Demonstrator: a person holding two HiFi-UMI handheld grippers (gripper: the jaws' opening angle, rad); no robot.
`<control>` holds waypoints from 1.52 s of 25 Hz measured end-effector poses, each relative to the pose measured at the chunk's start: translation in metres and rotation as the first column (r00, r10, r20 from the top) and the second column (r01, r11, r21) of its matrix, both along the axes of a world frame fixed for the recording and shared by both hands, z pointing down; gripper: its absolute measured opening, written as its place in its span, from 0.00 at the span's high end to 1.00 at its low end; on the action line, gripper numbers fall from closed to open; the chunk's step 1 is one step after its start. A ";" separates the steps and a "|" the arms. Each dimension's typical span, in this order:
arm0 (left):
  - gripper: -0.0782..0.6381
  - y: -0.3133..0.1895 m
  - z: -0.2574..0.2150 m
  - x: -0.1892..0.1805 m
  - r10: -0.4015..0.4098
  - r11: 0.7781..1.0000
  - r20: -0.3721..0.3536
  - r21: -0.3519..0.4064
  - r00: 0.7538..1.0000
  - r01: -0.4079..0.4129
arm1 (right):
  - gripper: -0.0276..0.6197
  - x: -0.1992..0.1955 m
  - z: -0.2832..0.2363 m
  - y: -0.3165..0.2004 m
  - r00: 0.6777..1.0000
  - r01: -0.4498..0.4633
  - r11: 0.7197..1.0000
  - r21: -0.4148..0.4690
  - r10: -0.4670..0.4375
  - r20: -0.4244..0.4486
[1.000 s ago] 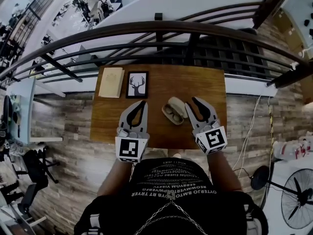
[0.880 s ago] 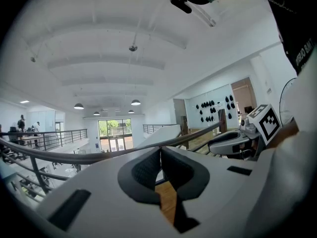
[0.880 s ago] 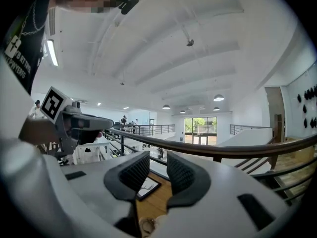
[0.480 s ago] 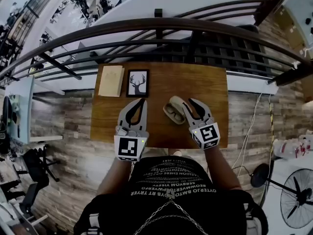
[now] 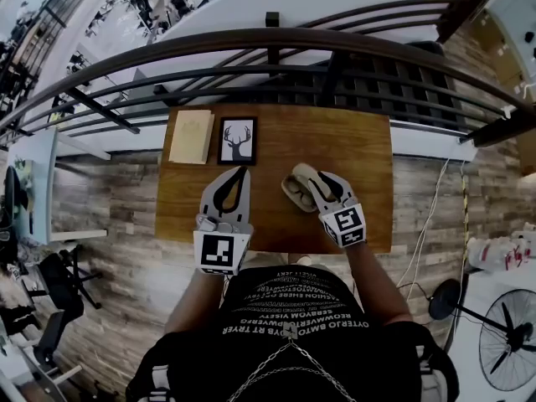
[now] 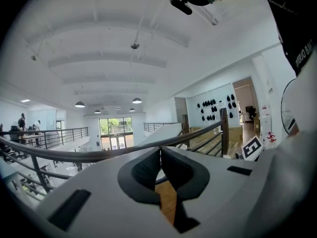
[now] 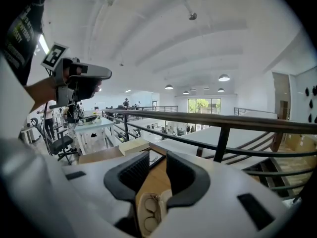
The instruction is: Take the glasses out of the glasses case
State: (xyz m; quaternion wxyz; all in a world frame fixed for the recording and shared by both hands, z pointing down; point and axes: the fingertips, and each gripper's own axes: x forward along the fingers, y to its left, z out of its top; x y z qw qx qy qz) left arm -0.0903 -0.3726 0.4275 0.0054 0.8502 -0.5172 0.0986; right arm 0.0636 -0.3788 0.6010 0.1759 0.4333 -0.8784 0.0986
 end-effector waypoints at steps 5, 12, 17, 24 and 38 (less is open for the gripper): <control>0.85 0.001 -0.002 -0.003 -0.003 1.000 0.004 0.001 1.000 0.003 | 0.80 -0.001 0.029 -0.003 1.000 -0.002 0.998 -0.059 0.002 -0.002; 0.85 0.000 -0.002 -0.008 -0.009 1.000 0.006 -0.003 1.000 0.009 | 0.79 -0.005 0.076 -0.003 1.000 0.012 0.988 -0.151 -0.016 -0.026; 0.85 -0.001 -0.002 -0.009 -0.007 1.000 0.000 -0.006 1.000 0.007 | 0.78 -0.003 0.102 -0.002 0.999 0.009 0.978 -0.209 -0.017 -0.037; 0.85 -0.004 0.000 -0.012 -0.006 1.000 0.004 -0.011 1.000 0.006 | 0.77 -0.001 0.138 0.000 0.998 0.010 0.956 -0.292 -0.028 -0.056; 0.85 -0.014 0.007 -0.020 -0.007 1.000 -0.002 -0.027 1.000 0.007 | 0.77 -0.002 0.202 0.000 0.993 0.015 0.913 -0.408 -0.063 -0.104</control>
